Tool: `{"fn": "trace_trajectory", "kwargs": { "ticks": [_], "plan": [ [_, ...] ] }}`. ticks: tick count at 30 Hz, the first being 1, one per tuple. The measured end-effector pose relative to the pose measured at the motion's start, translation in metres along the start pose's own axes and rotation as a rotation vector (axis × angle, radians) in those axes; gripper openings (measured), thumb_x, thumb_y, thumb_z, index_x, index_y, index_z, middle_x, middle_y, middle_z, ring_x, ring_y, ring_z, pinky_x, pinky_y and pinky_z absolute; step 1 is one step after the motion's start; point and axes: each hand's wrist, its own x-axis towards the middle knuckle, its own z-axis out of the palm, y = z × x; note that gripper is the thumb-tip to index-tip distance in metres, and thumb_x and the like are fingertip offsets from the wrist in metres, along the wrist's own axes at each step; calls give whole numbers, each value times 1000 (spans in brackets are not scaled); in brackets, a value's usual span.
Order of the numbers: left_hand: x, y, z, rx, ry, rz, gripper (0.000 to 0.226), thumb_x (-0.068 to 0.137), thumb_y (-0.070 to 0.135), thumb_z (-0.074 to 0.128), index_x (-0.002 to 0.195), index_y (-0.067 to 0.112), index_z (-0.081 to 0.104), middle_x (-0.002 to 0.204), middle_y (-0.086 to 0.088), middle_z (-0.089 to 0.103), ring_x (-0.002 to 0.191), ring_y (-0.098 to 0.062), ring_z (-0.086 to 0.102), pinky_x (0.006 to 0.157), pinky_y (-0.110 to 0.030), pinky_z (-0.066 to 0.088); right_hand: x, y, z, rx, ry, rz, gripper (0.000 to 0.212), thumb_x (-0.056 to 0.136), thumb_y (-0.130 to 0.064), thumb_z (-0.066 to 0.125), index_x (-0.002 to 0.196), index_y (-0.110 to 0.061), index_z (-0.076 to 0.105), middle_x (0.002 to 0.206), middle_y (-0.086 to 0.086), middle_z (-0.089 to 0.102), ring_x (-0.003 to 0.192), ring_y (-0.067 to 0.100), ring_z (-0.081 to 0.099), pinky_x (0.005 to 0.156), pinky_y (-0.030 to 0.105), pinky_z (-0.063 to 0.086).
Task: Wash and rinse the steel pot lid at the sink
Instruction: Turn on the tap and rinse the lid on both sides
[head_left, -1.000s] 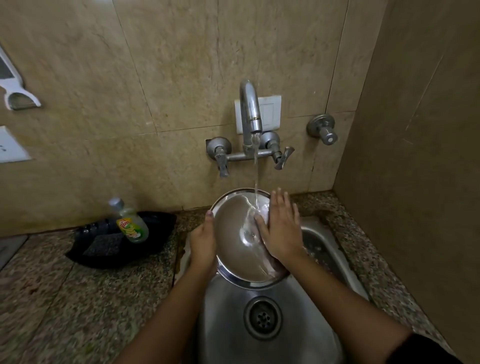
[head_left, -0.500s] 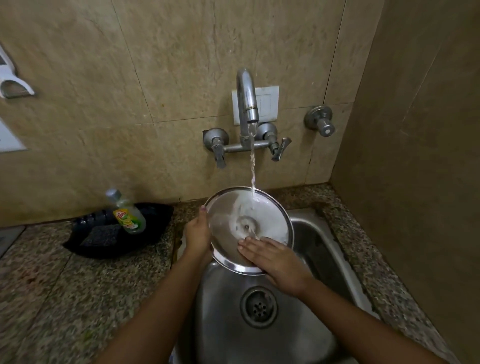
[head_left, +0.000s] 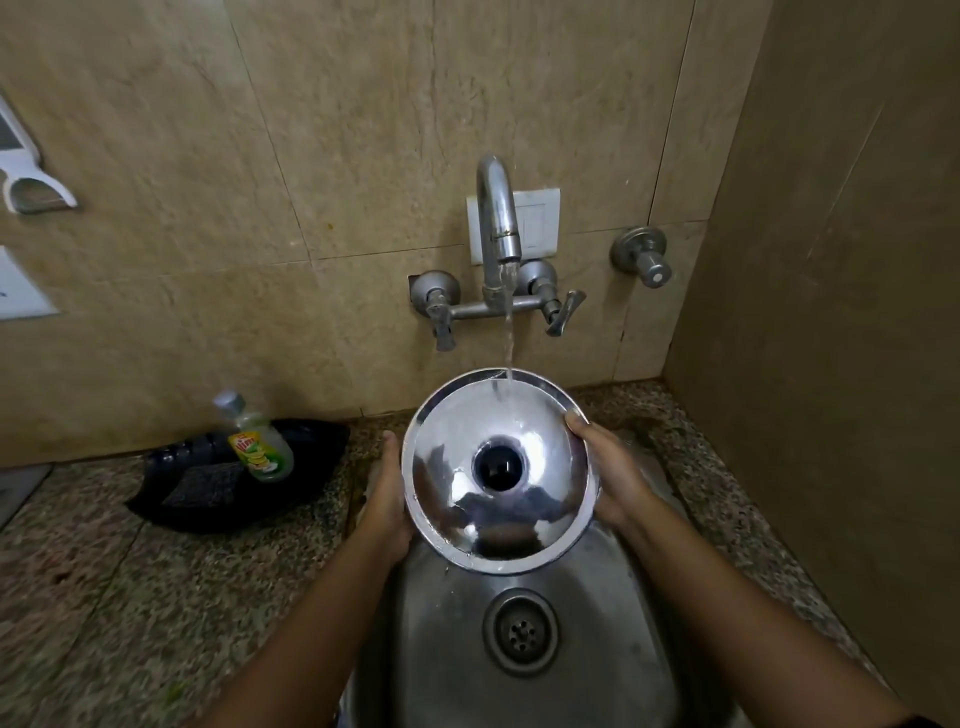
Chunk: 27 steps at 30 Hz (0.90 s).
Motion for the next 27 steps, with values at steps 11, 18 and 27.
{"fn": "trace_trajectory", "kwargs": {
  "ticks": [11,18,27],
  "plan": [
    [-34,9,38,98,32,278,48,90,49,52,105,7,68,95,-11,67,88,-25,64,66,-32,57,22,-6,-6,-347,310,-307,30,81,-40,69,71,-13,64,72,11,60,71,25,55,70,38,46],
    [-42,19,54,311,8,400,32,92,30,60,86,-1,67,76,-14,67,69,-23,62,57,-25,50,27,-34,67,-1447,-214,-885,38,95,-46,42,117,-22,61,115,-3,61,108,13,51,94,36,39],
    [-39,38,42,243,31,354,37,86,41,63,99,7,70,98,-18,70,92,-34,67,88,-49,53,49,-47,41,-976,135,-676,66,75,-77,45,71,-13,60,67,8,63,65,23,61,66,49,52]
  ]
}}
